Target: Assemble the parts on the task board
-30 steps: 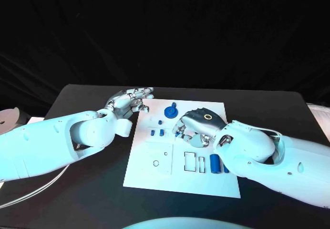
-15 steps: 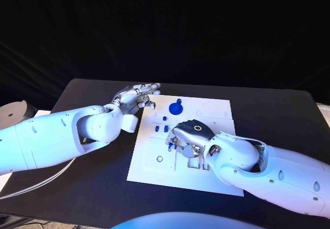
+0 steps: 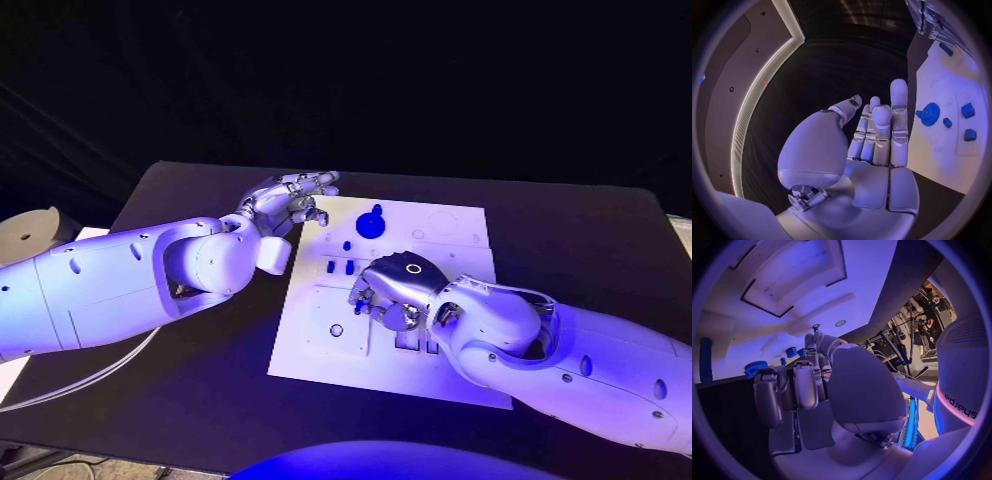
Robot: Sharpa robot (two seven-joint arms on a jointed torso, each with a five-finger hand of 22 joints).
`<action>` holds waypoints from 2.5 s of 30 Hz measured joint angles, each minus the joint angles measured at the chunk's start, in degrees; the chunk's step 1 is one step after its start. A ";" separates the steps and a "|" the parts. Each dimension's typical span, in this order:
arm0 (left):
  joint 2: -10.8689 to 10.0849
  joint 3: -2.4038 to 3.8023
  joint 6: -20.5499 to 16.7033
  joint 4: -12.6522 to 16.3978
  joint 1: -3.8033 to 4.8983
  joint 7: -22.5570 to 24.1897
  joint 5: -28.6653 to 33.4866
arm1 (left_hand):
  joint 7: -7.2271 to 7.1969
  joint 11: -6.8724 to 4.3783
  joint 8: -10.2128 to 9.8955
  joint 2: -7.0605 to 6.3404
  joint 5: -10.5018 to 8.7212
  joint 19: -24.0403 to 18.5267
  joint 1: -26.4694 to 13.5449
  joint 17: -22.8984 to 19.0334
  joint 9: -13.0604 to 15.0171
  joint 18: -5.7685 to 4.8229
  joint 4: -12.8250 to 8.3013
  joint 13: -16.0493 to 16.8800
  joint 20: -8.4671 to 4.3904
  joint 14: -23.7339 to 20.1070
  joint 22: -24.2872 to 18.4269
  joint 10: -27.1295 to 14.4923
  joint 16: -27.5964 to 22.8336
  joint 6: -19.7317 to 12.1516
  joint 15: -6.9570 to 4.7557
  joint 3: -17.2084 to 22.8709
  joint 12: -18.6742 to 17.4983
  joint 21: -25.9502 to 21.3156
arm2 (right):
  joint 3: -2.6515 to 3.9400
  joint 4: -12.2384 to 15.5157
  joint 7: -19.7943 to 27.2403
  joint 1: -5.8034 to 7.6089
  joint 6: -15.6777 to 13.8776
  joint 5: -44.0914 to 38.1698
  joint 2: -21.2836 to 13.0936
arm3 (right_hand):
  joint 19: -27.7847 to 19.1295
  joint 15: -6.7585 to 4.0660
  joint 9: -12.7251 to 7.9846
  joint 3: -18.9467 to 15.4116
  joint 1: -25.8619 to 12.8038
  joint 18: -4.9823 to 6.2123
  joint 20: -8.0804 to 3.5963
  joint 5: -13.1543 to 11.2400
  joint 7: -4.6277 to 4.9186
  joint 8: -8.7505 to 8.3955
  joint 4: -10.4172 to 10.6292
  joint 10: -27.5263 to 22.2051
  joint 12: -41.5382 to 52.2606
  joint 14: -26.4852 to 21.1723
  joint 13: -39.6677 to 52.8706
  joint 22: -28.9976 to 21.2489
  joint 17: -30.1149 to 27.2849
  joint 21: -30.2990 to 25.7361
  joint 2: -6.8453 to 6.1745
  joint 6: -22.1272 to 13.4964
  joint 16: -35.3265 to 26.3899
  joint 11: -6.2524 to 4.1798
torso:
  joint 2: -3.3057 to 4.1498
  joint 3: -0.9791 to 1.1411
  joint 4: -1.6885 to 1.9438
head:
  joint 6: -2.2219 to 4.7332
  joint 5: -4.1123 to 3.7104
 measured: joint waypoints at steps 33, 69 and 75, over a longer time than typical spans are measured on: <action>-0.36 0.00 0.19 -0.04 0.00 -0.32 -0.03 | -0.01 0.00 0.22 0.00 0.00 0.00 0.00 -0.22 -0.01 -0.01 -0.16 0.07 0.00 -0.41 0.01 -0.42 0.00 0.00 0.00 -0.17 0.41 0.00 | -0.47 -0.28 -1.57 0.06 3.03 -1.44 1.01 | 0.11 0.78 -0.73 -1.61 -5.38 0.00 0.53 0.01 1.35 0.13 1.27 -7.97 -0.23 -0.14 -3.21 0.03 -1.01 -1.16 -1.44 -3.73 -0.34 1.55 | -0.01 -0.07 0.05 | -0.54 0.21; -0.39 -0.16 1.00 -0.04 -0.01 -1.36 -0.03 | -0.01 0.00 0.19 0.00 0.00 0.00 0.00 -0.37 -0.02 -0.02 -0.15 0.05 0.00 -0.40 0.02 -0.41 0.00 0.00 0.00 -0.17 0.41 0.00 | 1.88 6.76 -3.08 5.00 -1.93 2.09 -16.76 | 0.10 1.56 -2.32 -5.64 -5.62 -0.01 1.35 0.01 -0.27 0.12 1.20 -12.05 0.45 -0.10 -3.13 0.01 -2.10 -1.87 -3.24 -7.45 -0.58 2.28 | -0.07 -0.05 -0.15 | 1.18 -1.88; -0.36 -0.16 1.19 -0.02 -0.01 -1.44 -0.08 | -0.01 0.09 0.42 0.00 0.00 0.00 0.00 -0.58 -0.02 -0.02 -0.15 0.04 0.00 -0.40 0.02 -0.73 0.00 0.00 0.00 -0.17 0.71 0.00 | 1.84 5.89 -3.80 5.25 -0.21 2.23 -17.55 | 0.10 1.56 -2.32 -5.79 -5.62 -0.01 1.35 0.00 -0.47 0.12 1.04 -12.04 0.45 -0.10 -3.14 0.00 -2.23 -1.87 -3.24 -7.66 -0.58 2.28 | -0.04 0.01 -0.12 | 1.54 -2.33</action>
